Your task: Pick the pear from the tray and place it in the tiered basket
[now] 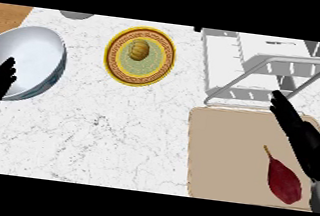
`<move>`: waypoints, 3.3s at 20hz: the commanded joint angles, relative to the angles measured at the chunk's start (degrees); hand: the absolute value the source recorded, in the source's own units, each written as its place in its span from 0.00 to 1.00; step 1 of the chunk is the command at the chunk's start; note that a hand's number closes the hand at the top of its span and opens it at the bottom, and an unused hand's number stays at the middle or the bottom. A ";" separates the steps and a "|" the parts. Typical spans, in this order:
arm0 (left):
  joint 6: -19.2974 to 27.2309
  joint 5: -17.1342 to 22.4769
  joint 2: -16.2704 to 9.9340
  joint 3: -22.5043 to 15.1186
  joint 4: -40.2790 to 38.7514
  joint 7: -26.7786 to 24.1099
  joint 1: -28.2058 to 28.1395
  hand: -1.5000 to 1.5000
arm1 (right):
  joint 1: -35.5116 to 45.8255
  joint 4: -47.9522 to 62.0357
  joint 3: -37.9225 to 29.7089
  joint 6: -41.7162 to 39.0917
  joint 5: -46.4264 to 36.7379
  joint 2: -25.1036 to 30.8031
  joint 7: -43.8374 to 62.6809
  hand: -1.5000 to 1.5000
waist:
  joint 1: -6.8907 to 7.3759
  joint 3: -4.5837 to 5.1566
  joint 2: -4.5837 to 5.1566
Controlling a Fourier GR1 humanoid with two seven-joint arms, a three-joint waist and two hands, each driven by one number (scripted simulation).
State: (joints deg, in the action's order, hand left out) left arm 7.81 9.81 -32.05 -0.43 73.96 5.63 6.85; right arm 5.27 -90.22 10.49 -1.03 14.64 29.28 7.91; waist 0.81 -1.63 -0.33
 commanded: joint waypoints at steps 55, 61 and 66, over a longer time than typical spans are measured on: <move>-10.43 -3.30 20.54 -8.45 2.47 -15.17 -2.06 0.50 | 7.65 -8.78 11.24 -27.58 -21.59 11.55 48.52 0.00 | -0.91 1.65 0.31; -9.14 -4.91 23.61 -8.05 3.35 -9.64 1.59 0.50 | 6.12 -4.67 7.22 -30.57 -28.92 8.82 42.14 0.00 | -0.84 1.63 0.31; -11.76 -5.45 22.29 -6.16 1.26 -13.30 0.39 0.50 | 1.32 -6.39 3.42 -32.54 -29.83 9.28 41.53 0.00 | -1.07 1.65 0.31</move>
State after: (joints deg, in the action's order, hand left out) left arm -2.25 5.05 -9.90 -7.54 78.36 -4.75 6.79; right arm 9.10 -95.53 17.03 -30.42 -14.83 38.01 48.63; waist -0.05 -0.01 -0.03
